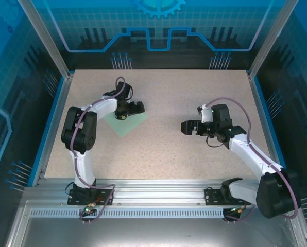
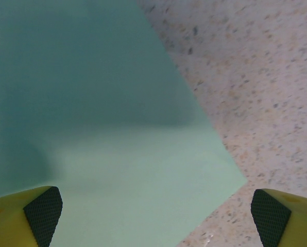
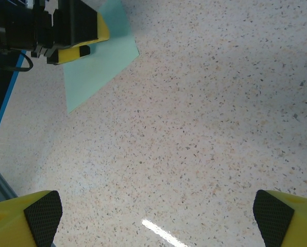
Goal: Fold a paper plane with a square sheet of paper (pick it up from the middle)
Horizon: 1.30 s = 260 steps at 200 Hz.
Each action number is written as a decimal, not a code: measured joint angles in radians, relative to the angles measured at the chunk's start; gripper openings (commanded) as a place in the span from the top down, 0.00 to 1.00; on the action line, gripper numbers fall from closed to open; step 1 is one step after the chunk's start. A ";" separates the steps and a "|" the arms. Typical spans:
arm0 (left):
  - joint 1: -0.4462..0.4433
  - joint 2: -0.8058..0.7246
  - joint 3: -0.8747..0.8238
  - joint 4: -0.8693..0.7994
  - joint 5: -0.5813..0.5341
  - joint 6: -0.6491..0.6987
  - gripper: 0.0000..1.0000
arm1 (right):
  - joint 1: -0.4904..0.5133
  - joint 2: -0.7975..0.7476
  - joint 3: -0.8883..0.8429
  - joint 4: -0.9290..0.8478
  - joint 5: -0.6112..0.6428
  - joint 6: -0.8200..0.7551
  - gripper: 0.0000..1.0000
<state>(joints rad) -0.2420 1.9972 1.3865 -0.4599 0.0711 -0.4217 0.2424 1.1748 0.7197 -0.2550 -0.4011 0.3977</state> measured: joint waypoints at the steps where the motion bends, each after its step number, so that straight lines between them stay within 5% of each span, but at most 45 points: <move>1: 0.000 0.000 0.000 -0.001 0.000 0.000 0.01 | 0.000 0.000 0.000 0.000 0.000 0.000 0.01; 78: -0.093 -0.066 -0.137 0.011 -0.008 0.039 0.03 | 0.002 0.017 -0.041 -0.039 0.081 0.048 0.00; 185: -0.404 -0.194 -0.257 0.036 0.089 0.088 0.02 | 0.006 0.006 -0.041 -0.109 0.139 0.055 0.02; 226: -0.365 -0.480 -0.389 0.076 0.030 0.036 0.01 | 0.159 0.064 0.063 -0.170 0.169 0.053 0.03; 260: -0.206 -0.716 -0.597 0.139 -0.035 -0.067 0.02 | 0.355 0.322 0.339 -0.224 0.258 0.034 0.10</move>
<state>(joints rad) -0.4477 1.2808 0.7898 -0.3206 0.0357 -0.4885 0.5976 1.4967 1.0584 -0.4793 -0.1432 0.4316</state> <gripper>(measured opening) 0.986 0.925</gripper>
